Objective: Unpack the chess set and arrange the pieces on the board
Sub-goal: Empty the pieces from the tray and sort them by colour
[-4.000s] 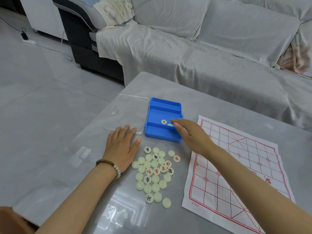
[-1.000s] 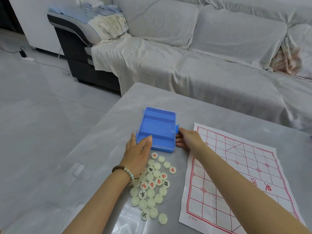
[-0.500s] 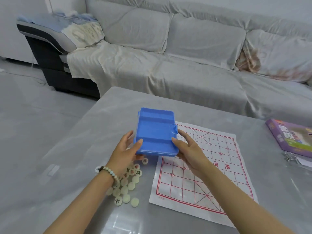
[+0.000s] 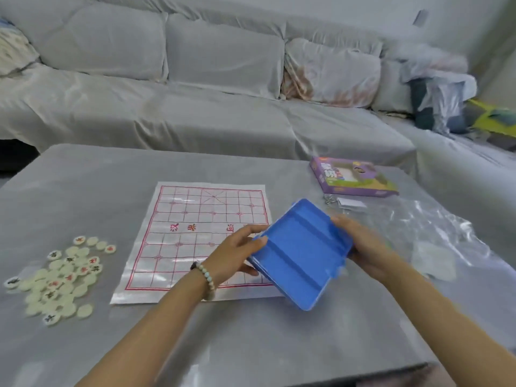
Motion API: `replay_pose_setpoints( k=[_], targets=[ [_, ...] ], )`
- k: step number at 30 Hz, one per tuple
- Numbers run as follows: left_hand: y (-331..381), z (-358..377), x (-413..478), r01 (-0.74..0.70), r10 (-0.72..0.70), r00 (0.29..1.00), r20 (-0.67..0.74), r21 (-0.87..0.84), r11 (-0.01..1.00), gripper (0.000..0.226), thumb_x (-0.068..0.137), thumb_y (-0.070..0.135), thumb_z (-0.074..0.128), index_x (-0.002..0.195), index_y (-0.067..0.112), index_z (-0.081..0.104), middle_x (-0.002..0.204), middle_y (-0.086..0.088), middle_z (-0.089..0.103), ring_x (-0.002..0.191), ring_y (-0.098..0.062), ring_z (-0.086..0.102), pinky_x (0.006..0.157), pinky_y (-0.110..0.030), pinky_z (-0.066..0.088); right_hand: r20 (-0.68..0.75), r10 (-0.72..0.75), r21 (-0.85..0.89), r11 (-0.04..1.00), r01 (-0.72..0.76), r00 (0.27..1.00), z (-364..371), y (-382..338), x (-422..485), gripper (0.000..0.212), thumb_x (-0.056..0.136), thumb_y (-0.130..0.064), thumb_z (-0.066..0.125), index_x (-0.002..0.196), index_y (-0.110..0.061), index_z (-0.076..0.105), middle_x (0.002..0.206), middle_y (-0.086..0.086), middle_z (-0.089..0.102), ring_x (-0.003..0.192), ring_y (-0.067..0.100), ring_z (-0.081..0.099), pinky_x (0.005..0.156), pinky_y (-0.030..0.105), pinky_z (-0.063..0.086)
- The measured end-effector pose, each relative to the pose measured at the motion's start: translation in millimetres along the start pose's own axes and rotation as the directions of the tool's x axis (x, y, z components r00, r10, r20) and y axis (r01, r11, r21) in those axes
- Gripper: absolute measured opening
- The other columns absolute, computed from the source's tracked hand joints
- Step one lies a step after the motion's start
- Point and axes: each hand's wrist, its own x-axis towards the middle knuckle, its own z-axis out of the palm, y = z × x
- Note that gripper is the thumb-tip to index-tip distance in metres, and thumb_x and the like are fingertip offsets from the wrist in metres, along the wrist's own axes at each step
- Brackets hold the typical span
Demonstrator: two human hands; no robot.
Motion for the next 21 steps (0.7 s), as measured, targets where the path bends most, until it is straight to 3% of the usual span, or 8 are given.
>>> replay_pose_setpoints(
  k=[4, 8, 13, 16, 19, 21],
  targets=[
    [-4.1, 68.6, 21.1, 0.012, -0.015, 0.995, 0.097, 0.041, 0.999, 0.025, 0.094, 0.03, 0.049, 0.118, 0.023, 0.055, 0.103, 0.002, 0.06, 0.084, -0.008, 0.06, 0.061, -0.022, 0.056, -0.11, 0.04, -0.191, 0.98, -0.06, 0.993, -71.2, 27.6, -27.9, 0.027, 0.085, -0.043, 0.063, 0.096, -0.019, 0.066, 0.103, 0.005, 0.069, 0.094, 0.023, 0.065, 0.079, 0.035, 0.049],
    [-21.8, 126.6, 43.4, 0.112, -0.111, 0.993, 0.042, -0.009, 0.994, 0.033, 0.091, 0.024, 0.056, 0.122, 0.012, 0.05, 0.106, -0.007, 0.056, 0.076, -0.012, 0.061, 0.055, -0.019, 0.054, -0.302, 0.056, -0.201, 0.972, -0.121, 0.952, -114.6, 55.8, -48.6, 0.03, 0.086, -0.04, 0.063, 0.1, -0.014, 0.065, 0.098, 0.006, 0.068, 0.084, 0.021, 0.065, 0.069, 0.03, 0.05],
    [-52.1, 167.4, 61.4, 0.193, -0.192, 0.981, 0.018, -0.05, 0.98, 0.056, 0.086, 0.021, 0.064, 0.134, 0.011, 0.037, 0.132, -0.009, 0.048, 0.107, -0.024, 0.059, 0.09, -0.036, 0.051, -0.425, 0.024, -0.203, 0.972, -0.121, 0.905, -142.3, 88.0, -56.8, 0.021, 0.089, -0.029, 0.061, 0.099, -0.011, 0.06, 0.091, 0.006, 0.063, 0.073, 0.012, 0.058, 0.058, 0.022, 0.042],
    [-52.1, 180.2, 64.2, 0.185, -0.185, 0.983, 0.013, -0.124, 0.975, 0.062, 0.088, 0.02, 0.061, 0.14, 0.01, 0.029, 0.14, -0.006, 0.042, 0.111, -0.02, 0.055, 0.096, -0.033, 0.047, -0.52, -0.018, -0.19, 0.977, -0.096, 0.854, -147.2, 103.9, -49.7, 0.024, 0.089, -0.028, 0.062, 0.101, -0.008, 0.058, 0.091, 0.007, 0.061, 0.071, 0.01, 0.055, 0.058, 0.021, 0.042],
    [-51.1, 187.5, 67.4, 0.182, -0.183, 0.983, 0.008, -0.157, 0.971, 0.069, 0.089, 0.026, 0.059, 0.144, 0.011, 0.021, 0.143, -0.005, 0.039, 0.115, -0.017, 0.051, 0.103, -0.034, 0.041, -0.586, -0.132, -0.353, 0.93, -0.105, 0.799, -149.7, 116.2, -40.3, 0.035, 0.088, -0.029, 0.063, 0.114, -0.006, 0.056, 0.11, 0.01, 0.06, 0.086, 0.019, 0.055, 0.075, 0.029, 0.045],
    [-54.5, 189.6, 69.2, 0.193, -0.193, 0.981, 0.012, -0.165, 0.967, 0.072, 0.09, 0.031, 0.057, 0.147, 0.014, 0.016, 0.147, -0.006, 0.033, 0.124, -0.019, 0.046, 0.106, -0.037, 0.038, -0.545, -0.352, -0.583, 0.812, -0.042, 0.761, -145.9, 119.2, -37.4, 0.041, 0.088, -0.029, 0.061, 0.124, -0.009, 0.052, 0.125, 0.01, 0.054, 0.107, 0.024, 0.052, 0.094, 0.037, 0.042]
  ],
)
